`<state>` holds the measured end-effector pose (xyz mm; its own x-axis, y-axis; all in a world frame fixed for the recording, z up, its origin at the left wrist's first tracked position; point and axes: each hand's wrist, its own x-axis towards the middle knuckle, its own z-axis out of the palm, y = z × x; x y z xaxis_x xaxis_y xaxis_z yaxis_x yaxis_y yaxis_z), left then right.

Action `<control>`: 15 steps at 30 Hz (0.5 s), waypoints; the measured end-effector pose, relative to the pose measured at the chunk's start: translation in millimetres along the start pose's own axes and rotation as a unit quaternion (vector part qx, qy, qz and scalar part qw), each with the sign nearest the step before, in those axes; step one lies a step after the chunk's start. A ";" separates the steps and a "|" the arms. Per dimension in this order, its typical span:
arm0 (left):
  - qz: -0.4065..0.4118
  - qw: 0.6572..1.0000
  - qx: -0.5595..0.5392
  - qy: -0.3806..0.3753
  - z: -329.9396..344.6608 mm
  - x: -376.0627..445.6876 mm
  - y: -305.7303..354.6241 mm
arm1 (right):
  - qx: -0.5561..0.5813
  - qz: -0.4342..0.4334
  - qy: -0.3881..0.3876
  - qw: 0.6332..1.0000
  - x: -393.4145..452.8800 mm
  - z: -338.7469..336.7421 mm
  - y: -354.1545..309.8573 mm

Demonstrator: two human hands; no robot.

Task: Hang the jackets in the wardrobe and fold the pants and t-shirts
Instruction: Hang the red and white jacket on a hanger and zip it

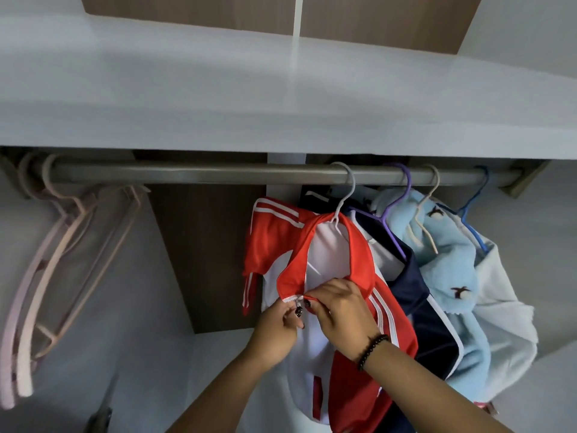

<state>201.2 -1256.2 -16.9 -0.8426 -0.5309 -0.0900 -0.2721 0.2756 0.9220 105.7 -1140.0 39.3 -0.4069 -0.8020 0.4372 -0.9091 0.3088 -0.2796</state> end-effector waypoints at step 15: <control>0.109 0.981 0.158 0.041 -10.5 -21.4 20.8 | 0.052 -0.046 0.085 0.994 -11.0 -6.8 -2.8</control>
<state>218.5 -1247.5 8.2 -0.8603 -0.4905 0.1391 -0.2304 0.6174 0.7521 112.1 -1128.6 41.2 -0.3401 -0.7240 0.6001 -0.9324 0.1766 -0.3154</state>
